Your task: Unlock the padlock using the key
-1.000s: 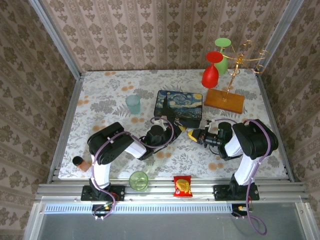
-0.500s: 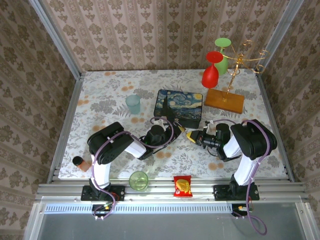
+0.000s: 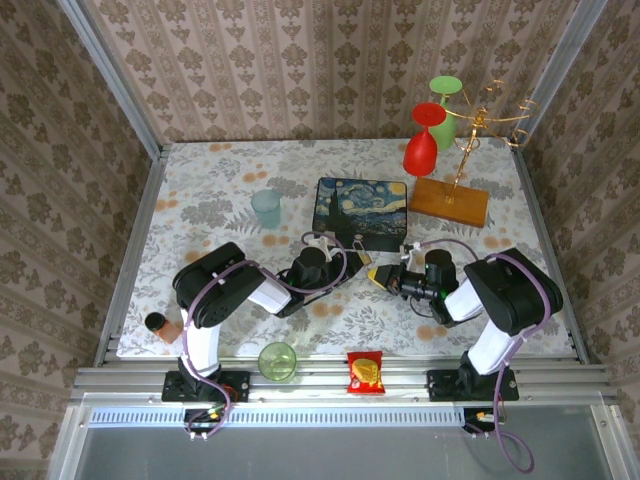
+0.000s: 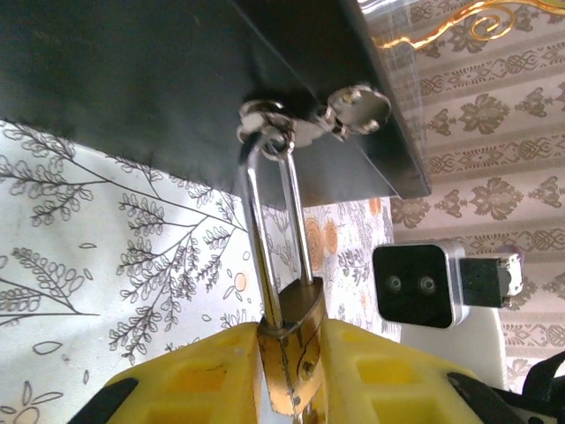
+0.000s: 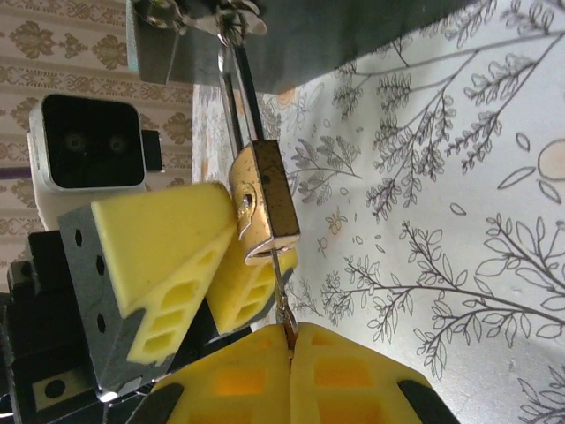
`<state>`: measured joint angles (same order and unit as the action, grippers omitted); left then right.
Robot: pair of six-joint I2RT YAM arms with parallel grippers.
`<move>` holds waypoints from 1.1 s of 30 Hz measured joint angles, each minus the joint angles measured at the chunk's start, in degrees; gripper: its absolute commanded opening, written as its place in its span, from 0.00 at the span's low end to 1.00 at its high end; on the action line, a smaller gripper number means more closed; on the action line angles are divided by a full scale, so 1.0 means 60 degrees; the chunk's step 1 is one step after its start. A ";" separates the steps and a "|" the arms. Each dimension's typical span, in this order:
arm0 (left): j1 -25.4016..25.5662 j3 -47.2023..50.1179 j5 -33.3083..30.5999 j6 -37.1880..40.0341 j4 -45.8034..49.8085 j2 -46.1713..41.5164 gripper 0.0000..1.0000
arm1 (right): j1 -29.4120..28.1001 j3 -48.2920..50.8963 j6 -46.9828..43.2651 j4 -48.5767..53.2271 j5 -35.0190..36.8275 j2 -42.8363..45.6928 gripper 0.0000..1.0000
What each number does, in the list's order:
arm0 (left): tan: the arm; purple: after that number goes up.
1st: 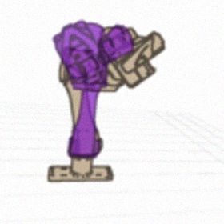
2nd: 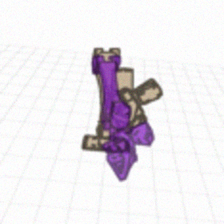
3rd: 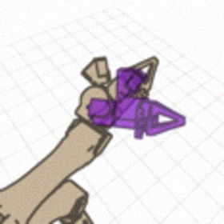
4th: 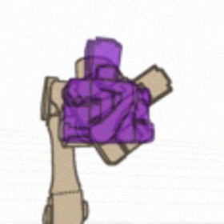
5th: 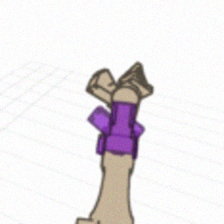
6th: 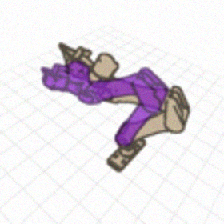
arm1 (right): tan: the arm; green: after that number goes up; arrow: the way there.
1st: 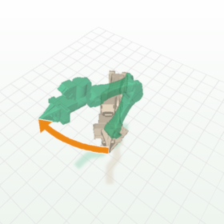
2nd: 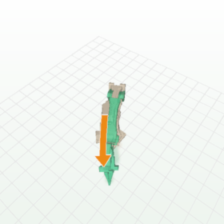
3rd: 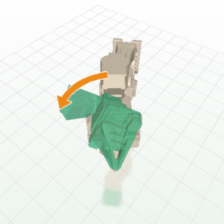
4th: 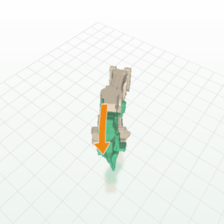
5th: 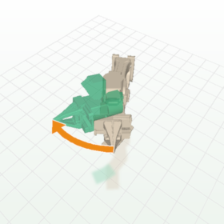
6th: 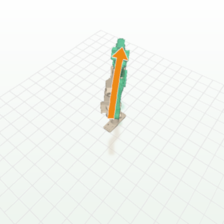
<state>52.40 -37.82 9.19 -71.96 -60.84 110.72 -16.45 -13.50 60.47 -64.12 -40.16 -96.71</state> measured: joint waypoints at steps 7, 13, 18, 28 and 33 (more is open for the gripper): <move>-0.0011 -0.0117 0.0208 0.0164 0.0011 0.0011 0.36 | 0.0058 -0.0109 -0.0284 0.0670 0.0168 0.0310 0.00; -0.0175 -0.0357 0.0361 0.0222 -0.0004 0.0233 0.42 | 0.0073 -0.0138 -0.0237 0.0510 0.0171 0.0004 0.00; -0.0208 -0.0477 0.0346 0.0364 0.0022 0.0350 0.50 | 0.0073 -0.0138 -0.0051 0.0189 0.0160 -0.0441 0.00; -0.0178 -0.0692 0.0178 0.0758 0.0295 0.0412 0.41 | 0.0073 -0.0138 -0.0011 0.0073 0.0160 -0.0444 0.00; -0.0178 -0.0787 0.0149 0.0776 0.0135 0.0790 0.34 | 0.0073 -0.0138 -0.0007 0.0007 0.0131 -0.0463 0.00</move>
<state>51.33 -42.54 10.09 -67.31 -60.03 115.46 -16.01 -14.33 60.42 -64.07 -39.38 -99.48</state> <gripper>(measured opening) 0.346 0.060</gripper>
